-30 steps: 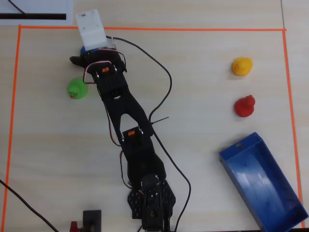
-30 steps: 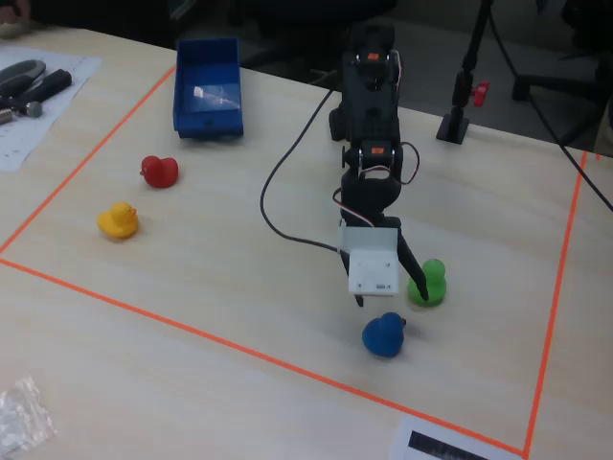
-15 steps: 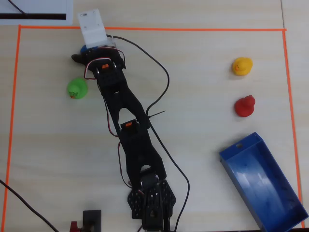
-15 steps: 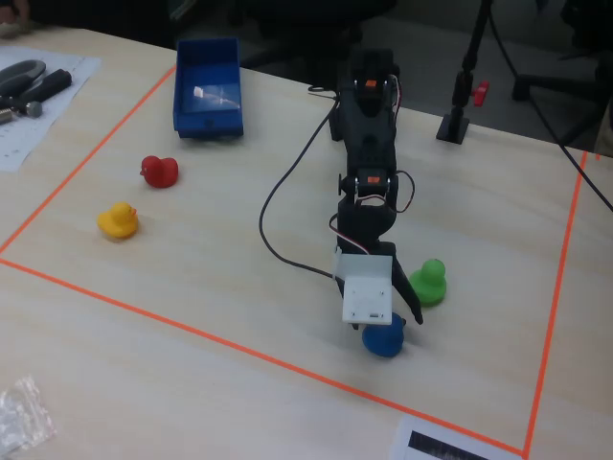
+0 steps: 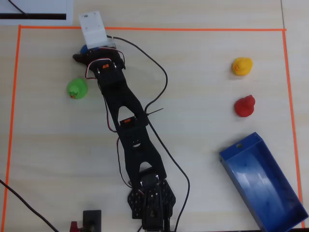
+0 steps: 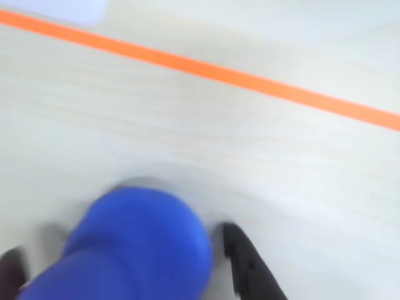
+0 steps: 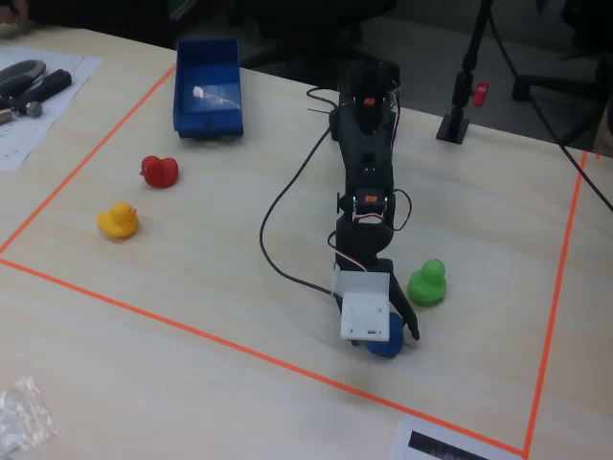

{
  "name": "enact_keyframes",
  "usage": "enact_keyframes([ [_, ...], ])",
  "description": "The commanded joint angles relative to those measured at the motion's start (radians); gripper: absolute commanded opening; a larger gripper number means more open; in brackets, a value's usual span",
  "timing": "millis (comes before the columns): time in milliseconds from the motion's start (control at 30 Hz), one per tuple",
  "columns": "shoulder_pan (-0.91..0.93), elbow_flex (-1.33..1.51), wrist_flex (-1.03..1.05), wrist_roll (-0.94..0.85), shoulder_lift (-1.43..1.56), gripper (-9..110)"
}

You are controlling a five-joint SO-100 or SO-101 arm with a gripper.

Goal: Grasp blue duck and put it into box.

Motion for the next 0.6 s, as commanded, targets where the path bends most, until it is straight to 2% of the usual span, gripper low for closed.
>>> enact_keyframes([
  [0,0.008,-0.046,-0.015,-0.063,0.015,9],
  [33,0.009,-0.044,-0.014,-0.063,0.018,0],
  [333,0.031,0.014,-0.008,-0.054,0.127,0],
  [567,0.129,0.212,0.092,0.0,0.489,0],
])
